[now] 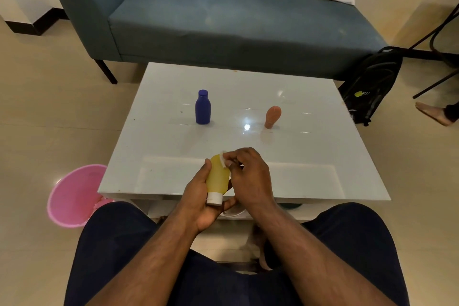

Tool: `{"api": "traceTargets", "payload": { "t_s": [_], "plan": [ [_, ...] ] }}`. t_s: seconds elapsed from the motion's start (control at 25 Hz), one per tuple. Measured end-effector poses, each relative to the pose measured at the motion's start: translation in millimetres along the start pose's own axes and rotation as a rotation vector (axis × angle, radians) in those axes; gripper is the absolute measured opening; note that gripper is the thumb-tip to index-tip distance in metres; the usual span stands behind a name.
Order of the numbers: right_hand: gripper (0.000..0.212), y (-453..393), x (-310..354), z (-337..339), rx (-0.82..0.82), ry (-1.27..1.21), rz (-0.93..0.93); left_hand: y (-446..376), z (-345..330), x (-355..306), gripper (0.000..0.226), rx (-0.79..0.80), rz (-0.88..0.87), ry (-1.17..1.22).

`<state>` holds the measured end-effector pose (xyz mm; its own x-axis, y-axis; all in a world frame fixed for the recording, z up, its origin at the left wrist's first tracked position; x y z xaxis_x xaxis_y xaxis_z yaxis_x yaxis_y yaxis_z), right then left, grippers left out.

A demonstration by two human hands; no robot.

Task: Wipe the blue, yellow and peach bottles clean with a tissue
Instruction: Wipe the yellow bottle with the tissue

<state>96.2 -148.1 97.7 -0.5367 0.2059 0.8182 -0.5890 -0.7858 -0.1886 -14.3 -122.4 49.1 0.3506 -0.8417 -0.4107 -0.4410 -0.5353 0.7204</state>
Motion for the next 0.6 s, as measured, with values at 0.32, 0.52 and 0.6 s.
{"api": "traceTargets", "payload": {
  "t_s": [0.32,0.52,0.6],
  "plan": [
    [0.014,57,1,-2,0.067,-0.067,-0.164,-4,-3,-4,0.053,-0.065,0.018,0.166],
    [0.013,32,-4,-2,0.034,-0.127,-0.261,0,-3,-2,0.044,-0.074,0.004,0.120],
    [0.013,34,-2,-6,0.054,-0.103,-0.247,-1,-1,-3,0.047,-0.086,0.018,0.158]
  ]
}}
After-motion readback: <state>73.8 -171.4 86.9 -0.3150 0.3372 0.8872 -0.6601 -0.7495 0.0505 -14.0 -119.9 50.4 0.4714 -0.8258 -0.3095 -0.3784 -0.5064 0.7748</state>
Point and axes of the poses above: each hand's wrist, its own y-axis away from the middle knuckle, its own z-axis out of the back of the hand, x = y × z, the point moved 3 cm from there along -y, towards the middle knuckle, and after that the axes turned 7 degrees about -x, right-handed, at the moved point
